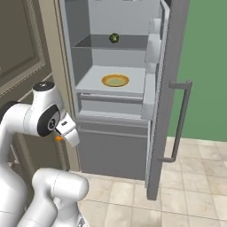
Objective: Transport the shrimp from the fridge to the microwave and turn on the microwave.
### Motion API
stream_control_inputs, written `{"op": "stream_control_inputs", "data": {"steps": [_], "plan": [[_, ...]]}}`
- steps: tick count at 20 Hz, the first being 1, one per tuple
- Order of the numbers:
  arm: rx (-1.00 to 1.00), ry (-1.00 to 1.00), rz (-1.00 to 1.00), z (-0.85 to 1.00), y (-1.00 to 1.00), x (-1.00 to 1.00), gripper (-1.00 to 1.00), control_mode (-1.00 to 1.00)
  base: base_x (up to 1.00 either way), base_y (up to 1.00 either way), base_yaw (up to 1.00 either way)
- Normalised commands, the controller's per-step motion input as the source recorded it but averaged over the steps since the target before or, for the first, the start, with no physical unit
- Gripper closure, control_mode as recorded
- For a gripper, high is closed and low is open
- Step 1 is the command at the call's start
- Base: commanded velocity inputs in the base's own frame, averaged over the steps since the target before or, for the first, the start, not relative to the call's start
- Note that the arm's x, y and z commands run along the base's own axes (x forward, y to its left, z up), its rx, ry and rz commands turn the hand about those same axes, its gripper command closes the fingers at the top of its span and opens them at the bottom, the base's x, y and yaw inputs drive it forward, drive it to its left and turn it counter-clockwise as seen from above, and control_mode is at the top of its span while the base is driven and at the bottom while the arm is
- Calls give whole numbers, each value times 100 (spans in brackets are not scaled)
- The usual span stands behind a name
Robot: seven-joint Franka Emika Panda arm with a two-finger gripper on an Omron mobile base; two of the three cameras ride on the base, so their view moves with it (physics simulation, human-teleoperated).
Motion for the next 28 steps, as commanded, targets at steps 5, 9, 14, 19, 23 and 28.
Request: {"op": "stream_control_inputs", "data": {"steps": [5,9,14,19,23,28], "plan": [[0,0,0,0,0,0,100,100,-32,-8,-17],[0,0,0,0,0,0,100,100,-33,-11,-38],[0,0,0,0,0,0,100,100,-35,-9,-47],[0,0,0,0,0,0,100,100,-40,2,-31],[0,0,0,0,0,0,100,100,-47,5,2],[0,0,0,0,0,0,100,100,-41,-11,21]]}}
